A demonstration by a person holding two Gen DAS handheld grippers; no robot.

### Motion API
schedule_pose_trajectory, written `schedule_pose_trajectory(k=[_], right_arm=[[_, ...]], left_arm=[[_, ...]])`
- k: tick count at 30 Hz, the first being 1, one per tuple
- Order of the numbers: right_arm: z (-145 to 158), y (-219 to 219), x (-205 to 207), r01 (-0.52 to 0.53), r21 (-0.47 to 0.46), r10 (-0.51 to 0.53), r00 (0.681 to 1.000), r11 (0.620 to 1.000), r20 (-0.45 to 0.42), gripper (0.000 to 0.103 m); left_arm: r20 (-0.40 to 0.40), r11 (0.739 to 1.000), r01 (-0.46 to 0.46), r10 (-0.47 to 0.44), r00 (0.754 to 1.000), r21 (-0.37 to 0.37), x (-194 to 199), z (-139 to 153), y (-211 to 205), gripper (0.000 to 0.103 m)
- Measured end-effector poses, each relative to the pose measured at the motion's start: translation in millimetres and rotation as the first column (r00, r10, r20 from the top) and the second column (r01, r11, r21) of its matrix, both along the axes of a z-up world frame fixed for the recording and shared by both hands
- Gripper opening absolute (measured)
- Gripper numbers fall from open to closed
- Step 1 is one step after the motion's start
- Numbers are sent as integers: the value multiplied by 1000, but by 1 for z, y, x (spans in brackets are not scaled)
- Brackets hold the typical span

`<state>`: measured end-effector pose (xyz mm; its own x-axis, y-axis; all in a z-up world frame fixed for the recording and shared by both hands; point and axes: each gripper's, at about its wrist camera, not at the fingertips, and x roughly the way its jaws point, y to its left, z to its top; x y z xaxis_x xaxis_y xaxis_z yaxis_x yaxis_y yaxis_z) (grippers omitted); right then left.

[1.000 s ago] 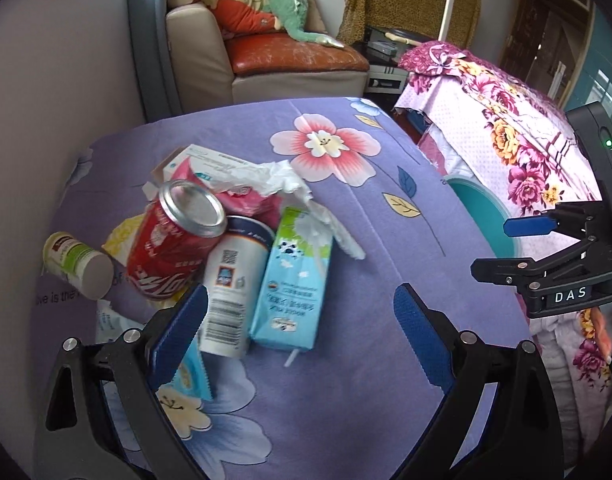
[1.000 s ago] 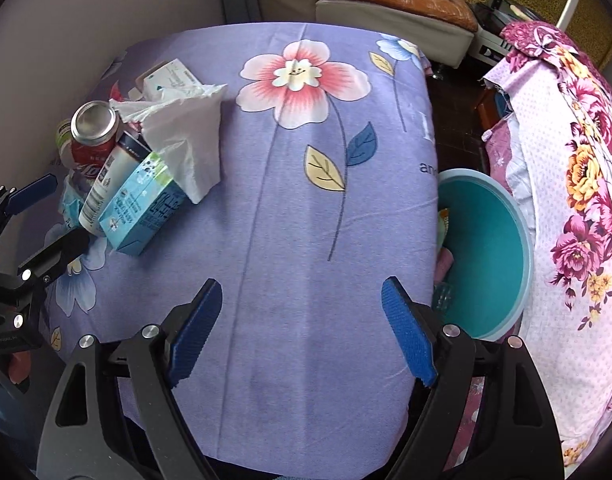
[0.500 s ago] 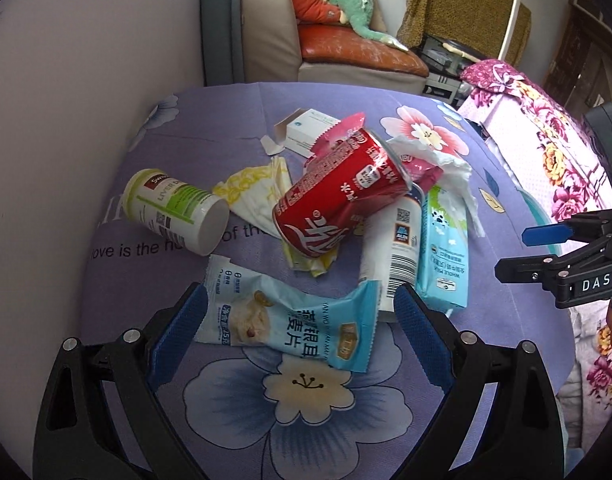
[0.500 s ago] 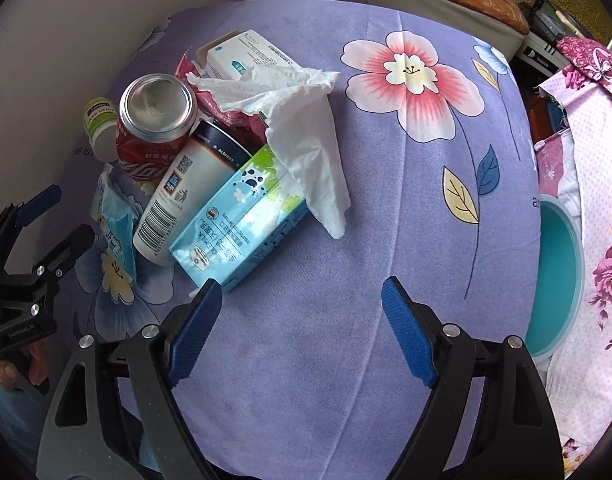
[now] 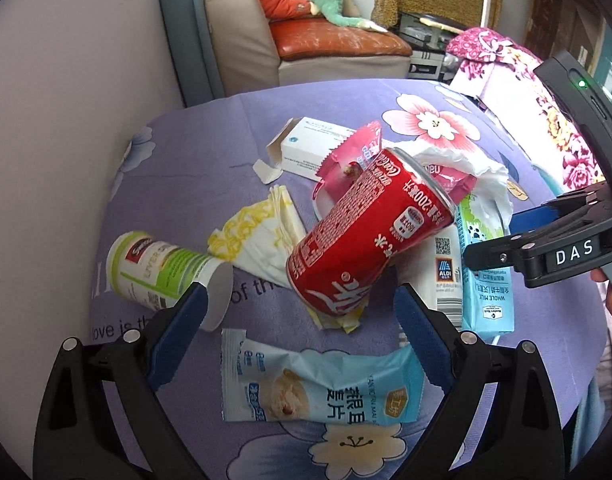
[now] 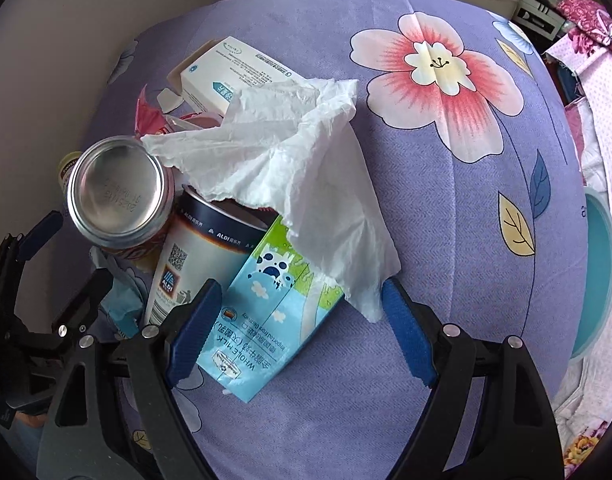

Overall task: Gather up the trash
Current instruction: 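Grasp the Coca-Cola can with the left gripper while the right grasps the milk carton, then carry the can and milk carton over the teal bin and release the can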

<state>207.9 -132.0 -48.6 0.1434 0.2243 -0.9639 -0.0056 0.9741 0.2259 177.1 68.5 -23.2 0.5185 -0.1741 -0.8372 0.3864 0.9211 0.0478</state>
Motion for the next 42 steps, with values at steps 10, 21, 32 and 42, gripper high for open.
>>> schedule_pose_trajectory(k=[10, 21, 32, 42], right_arm=[[-20, -4, -6, -59, -8, 59, 997, 998, -46, 60], [-18, -44, -44, -113, -72, 108, 992, 991, -68, 52], [-20, -44, -48, -158, -119, 151, 986, 980, -68, 53], [-20, -53, -67, -167, -91, 165, 986, 982, -35, 48]], left_arm=[[7, 987, 159, -159, 987, 6, 23, -10, -35, 63], [-96, 958, 238, -255, 962, -158, -8, -17, -41, 55], [-97, 974, 227, -227, 969, -2, -6, -33, -72, 68], [-75, 969, 220, -212, 974, 111, -16, -39, -100, 61]])
